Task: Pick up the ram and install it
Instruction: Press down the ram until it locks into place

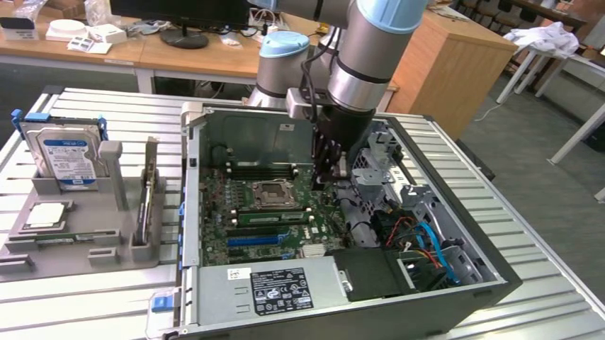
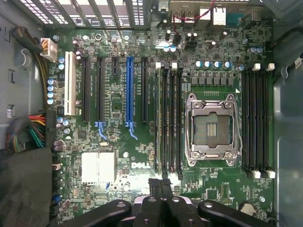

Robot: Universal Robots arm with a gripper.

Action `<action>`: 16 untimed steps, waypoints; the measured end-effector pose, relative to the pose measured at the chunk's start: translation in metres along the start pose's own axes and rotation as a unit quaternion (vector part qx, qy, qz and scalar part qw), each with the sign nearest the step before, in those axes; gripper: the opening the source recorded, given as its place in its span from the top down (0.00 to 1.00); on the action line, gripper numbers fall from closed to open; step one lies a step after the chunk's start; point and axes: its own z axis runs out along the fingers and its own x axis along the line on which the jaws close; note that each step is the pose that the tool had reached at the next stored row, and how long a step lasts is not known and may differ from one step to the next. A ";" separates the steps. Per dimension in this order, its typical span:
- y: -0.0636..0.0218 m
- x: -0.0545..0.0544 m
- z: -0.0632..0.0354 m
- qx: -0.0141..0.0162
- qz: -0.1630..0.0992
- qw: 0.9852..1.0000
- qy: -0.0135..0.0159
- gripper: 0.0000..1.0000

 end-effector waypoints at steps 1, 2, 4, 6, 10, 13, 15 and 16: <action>0.0000 0.000 0.0005 0.000 0.000 1.000 0.000 0.89; 0.0000 0.000 0.0011 0.000 0.000 1.000 0.000 0.89; -0.0001 0.000 0.0023 0.000 0.000 1.000 0.000 0.89; -0.0001 0.000 0.0036 0.000 0.000 1.000 0.000 0.89; -0.0002 0.000 0.0060 0.000 0.000 1.000 0.000 0.89; -0.0002 0.000 0.0077 0.000 0.000 1.000 0.000 0.89; -0.0003 0.000 0.0089 0.000 0.000 1.000 0.000 0.89; -0.0003 0.000 0.0095 0.000 0.000 1.000 0.000 0.89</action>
